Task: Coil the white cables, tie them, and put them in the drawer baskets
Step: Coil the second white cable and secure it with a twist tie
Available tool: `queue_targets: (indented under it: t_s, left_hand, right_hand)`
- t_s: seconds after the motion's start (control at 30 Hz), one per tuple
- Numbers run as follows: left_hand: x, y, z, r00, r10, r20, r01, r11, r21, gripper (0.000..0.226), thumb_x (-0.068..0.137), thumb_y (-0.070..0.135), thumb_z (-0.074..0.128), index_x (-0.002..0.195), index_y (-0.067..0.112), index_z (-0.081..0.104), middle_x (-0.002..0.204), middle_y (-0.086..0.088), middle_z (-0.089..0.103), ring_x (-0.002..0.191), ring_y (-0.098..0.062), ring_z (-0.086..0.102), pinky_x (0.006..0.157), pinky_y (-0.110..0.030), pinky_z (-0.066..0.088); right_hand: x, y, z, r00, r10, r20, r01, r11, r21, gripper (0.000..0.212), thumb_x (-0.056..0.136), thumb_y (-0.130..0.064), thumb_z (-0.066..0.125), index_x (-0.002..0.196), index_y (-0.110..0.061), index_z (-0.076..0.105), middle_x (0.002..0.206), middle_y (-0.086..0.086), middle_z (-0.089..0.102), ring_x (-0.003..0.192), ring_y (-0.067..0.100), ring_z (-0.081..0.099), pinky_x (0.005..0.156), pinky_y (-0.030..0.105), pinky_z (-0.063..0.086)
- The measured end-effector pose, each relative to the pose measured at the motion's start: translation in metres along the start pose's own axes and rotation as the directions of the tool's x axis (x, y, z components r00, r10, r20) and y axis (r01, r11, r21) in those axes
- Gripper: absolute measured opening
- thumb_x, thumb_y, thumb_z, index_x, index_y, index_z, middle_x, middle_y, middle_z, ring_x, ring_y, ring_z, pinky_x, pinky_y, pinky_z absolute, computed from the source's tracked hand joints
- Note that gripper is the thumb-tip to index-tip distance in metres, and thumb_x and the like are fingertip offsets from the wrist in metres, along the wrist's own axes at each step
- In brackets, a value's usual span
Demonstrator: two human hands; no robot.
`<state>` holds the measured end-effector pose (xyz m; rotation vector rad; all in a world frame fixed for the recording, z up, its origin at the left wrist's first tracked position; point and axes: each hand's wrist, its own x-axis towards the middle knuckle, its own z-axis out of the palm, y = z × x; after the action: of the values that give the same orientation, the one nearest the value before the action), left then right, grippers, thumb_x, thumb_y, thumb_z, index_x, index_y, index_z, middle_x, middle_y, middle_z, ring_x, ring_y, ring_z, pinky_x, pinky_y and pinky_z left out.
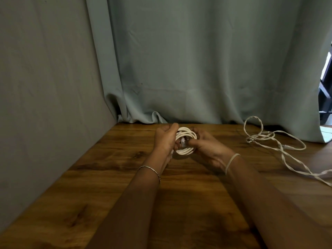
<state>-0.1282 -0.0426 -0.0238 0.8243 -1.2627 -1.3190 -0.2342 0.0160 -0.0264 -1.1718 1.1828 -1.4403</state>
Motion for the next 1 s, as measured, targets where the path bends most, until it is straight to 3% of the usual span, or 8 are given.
queue_targets:
  t_s: [0.13,0.27,0.53,0.67,0.77,0.83,0.93,1.0]
  left_hand:
    - [0.002,-0.001,0.000,1.000,-0.026,0.006,0.026,1.000,-0.004,0.016,0.087,0.009,0.055,0.073,0.007,0.060,0.064,-0.010,0.058,0.051,-0.017,0.054,0.049,-0.022,0.043]
    - [0.006,-0.005,0.001,0.992,0.097,-0.075,-0.084,0.984,0.156,0.024,0.088,0.016,0.056,0.066,0.008,0.060,0.065,-0.011,0.062,0.059,-0.020,0.056,0.057,-0.027,0.043]
    - [0.011,-0.007,-0.001,0.981,0.168,-0.098,-0.128,0.938,0.322,0.044,0.092,0.045,0.058,0.068,0.008,0.060,0.066,-0.009,0.064,0.061,-0.019,0.059,0.058,-0.028,0.043]
    - [0.013,-0.007,-0.007,0.979,0.175,-0.105,-0.137,0.945,0.298,0.056,0.090,0.051,0.058,0.074,-0.003,0.062,0.070,-0.018,0.066,0.060,-0.018,0.057,0.056,-0.027,0.040]
    - [0.017,-0.007,-0.011,0.983,0.161,-0.092,-0.132,0.956,0.263,0.064,0.088,0.055,0.058,0.081,-0.008,0.063,0.075,-0.025,0.066,0.057,-0.020,0.057,0.054,-0.029,0.044]
    - [0.018,-0.007,-0.013,0.992,0.117,-0.048,-0.106,0.975,0.193,0.068,0.087,0.058,0.057,0.086,-0.009,0.062,0.069,-0.023,0.062,0.046,-0.017,0.054,0.042,-0.024,0.042]
    - [0.015,-0.006,-0.014,0.996,0.077,0.046,-0.082,0.987,0.135,0.066,0.086,0.061,0.054,0.084,-0.004,0.061,0.064,-0.014,0.058,0.039,-0.011,0.048,0.041,-0.022,0.039]
    - [0.011,-0.004,-0.012,0.989,0.061,0.135,-0.072,0.994,0.081,0.052,0.087,0.057,0.056,0.077,0.006,0.059,0.056,-0.004,0.056,0.040,-0.009,0.046,0.044,-0.023,0.039]
  right_hand:
    - [-0.002,-0.003,-0.001,1.000,0.010,0.012,-0.009,0.994,-0.108,0.041,0.080,0.020,0.053,0.116,-0.001,0.053,0.097,0.015,0.067,0.080,0.019,0.069,0.067,0.027,0.058]
    - [-0.001,-0.004,0.000,0.999,0.033,-0.037,-0.038,0.988,-0.151,0.045,0.080,0.016,0.056,0.122,0.000,0.049,0.099,0.017,0.066,0.079,0.019,0.067,0.062,0.024,0.056]
    - [-0.003,0.000,-0.005,0.995,-0.030,0.096,0.028,0.999,0.026,0.055,0.072,0.023,0.063,0.119,-0.005,0.051,0.092,0.012,0.071,0.080,0.019,0.071,0.066,0.026,0.057]
    - [-0.002,0.002,-0.005,0.990,-0.123,0.072,0.131,0.982,-0.132,0.058,0.068,0.011,0.076,0.119,-0.006,0.052,0.102,0.012,0.071,0.091,0.022,0.070,0.073,0.029,0.057]
    - [-0.001,0.005,-0.003,0.932,-0.362,-0.010,0.327,0.854,-0.405,0.050,0.070,-0.004,0.081,0.113,-0.007,0.056,0.105,0.003,0.067,0.095,0.012,0.066,0.079,0.024,0.056]
    - [-0.001,0.007,0.000,0.853,-0.522,0.005,0.437,0.709,-0.554,0.040,0.076,-0.012,0.078,0.111,-0.016,0.058,0.107,-0.007,0.064,0.099,0.006,0.063,0.079,0.022,0.055]
    - [-0.002,0.011,0.003,0.771,-0.635,0.043,0.440,0.484,-0.756,0.020,0.087,-0.018,0.067,0.106,-0.023,0.060,0.104,-0.010,0.064,0.094,0.001,0.061,0.075,0.016,0.052]
    - [-0.002,0.011,0.003,0.723,-0.690,0.027,0.437,0.427,-0.791,0.009,0.091,-0.017,0.062,0.097,-0.023,0.059,0.093,-0.009,0.064,0.083,0.000,0.060,0.069,0.016,0.049]
